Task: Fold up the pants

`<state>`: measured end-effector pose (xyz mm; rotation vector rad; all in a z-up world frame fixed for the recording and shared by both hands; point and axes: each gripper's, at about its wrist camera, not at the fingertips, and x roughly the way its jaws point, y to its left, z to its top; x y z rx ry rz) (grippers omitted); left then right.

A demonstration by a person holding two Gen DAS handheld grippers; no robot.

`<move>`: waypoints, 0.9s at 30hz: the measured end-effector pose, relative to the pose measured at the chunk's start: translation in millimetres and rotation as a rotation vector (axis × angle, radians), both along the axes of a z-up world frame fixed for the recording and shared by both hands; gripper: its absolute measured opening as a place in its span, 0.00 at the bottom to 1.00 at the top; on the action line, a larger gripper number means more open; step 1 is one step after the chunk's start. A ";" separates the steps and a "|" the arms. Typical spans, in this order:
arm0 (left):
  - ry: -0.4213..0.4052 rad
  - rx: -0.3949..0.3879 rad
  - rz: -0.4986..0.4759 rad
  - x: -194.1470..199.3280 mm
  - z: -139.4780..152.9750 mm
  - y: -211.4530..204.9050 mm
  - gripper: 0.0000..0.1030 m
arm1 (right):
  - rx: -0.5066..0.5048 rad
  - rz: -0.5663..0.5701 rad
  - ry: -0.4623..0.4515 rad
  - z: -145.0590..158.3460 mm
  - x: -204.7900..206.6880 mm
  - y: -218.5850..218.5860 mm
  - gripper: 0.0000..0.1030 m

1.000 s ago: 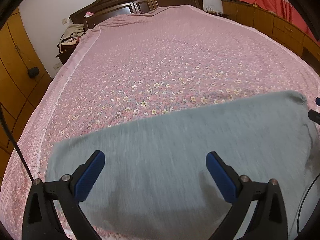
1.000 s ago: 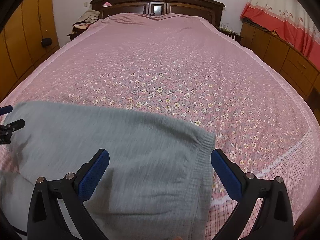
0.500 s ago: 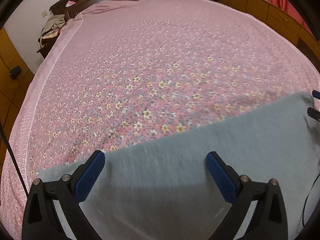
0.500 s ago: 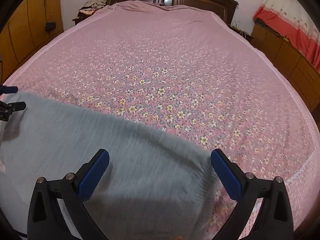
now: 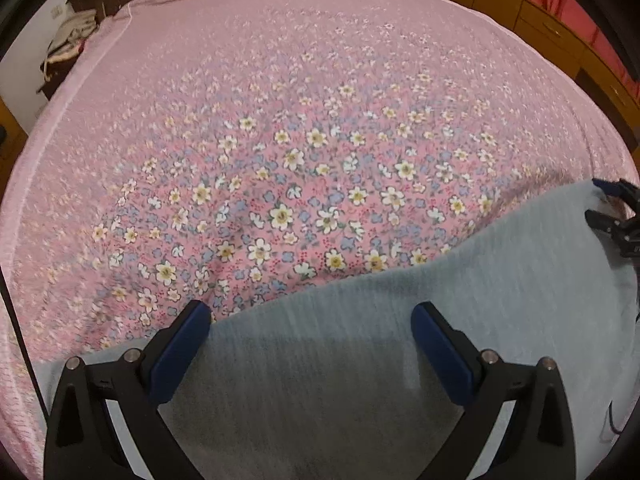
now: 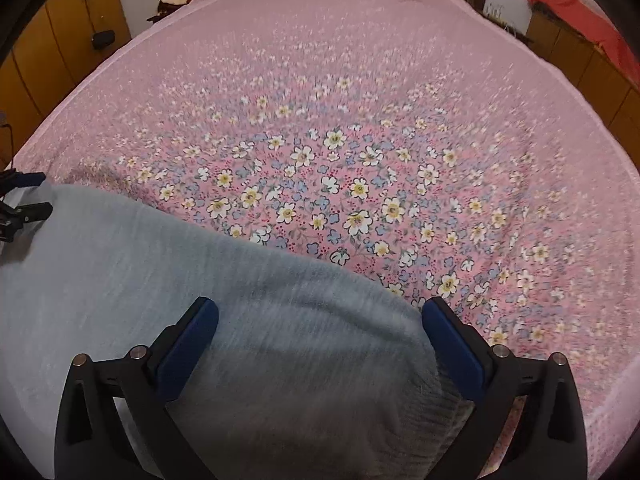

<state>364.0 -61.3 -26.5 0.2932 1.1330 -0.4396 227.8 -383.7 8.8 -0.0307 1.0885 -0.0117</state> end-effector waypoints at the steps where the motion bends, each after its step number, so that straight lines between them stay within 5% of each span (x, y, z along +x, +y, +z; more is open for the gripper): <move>1: -0.002 0.002 0.002 0.0 -2.3 0.0 1.00 | -0.003 0.001 0.003 -1.9 2.0 0.3 1.00; 8: -0.043 0.008 0.006 -10.4 -10.4 -8.0 0.95 | -0.010 -0.001 -0.025 -12.1 14.6 4.7 1.00; 16: -0.113 0.029 0.058 -38.6 5.8 -24.7 0.14 | 0.010 0.004 -0.054 -11.7 3.6 2.0 1.00; 18: -0.123 0.015 0.070 -42.9 9.0 -23.5 0.08 | 0.006 0.006 -0.056 -5.9 -3.5 -4.0 0.98; 23: -0.148 -0.025 0.085 -62.7 29.1 -13.1 0.03 | 0.015 0.023 -0.085 10.3 -17.0 -3.9 0.66; 25: -0.152 -0.044 0.094 -71.5 41.9 -12.1 0.03 | 0.008 0.025 -0.098 16.6 -22.3 -3.3 0.36; 27: -0.161 -0.060 0.105 -76.8 49.8 -7.1 0.03 | 0.005 0.016 -0.104 24.0 -23.2 -2.4 0.23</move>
